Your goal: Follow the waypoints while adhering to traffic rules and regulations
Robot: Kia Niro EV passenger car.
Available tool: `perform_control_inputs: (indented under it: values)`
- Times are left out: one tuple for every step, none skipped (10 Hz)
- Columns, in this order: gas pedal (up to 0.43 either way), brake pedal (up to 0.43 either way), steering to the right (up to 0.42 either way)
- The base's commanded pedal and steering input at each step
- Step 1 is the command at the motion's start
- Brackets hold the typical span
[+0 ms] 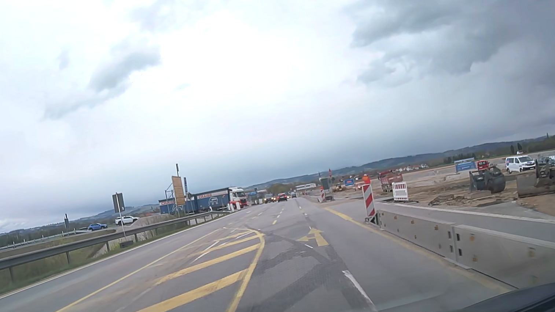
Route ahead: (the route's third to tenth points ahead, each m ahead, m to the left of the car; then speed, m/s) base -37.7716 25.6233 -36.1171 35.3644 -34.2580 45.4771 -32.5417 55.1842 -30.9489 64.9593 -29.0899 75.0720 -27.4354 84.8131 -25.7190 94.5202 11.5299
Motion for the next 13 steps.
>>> perform_control_inputs:
  values:
    - [0.0, 0.0, -0.006]
    - [0.0, 0.0, -0.005]
    - [0.0, 0.0, -0.005]
    - [0.0, 0.0, -0.006]
    - [0.0, 0.0, -0.007]
    - [0.0, 0.0, -0.008]
    - [0.0, 0.0, -0.01]
    - [0.0, 0.0, -0.011]
    - [0.0, 0.0, -0.012]
    - [0.0, 0.0, -0.012]
    - [0.0, 0.0, -0.012]
    - [0.0, 0.0, -0.012]
    - [0.0, 0.0, -0.012]
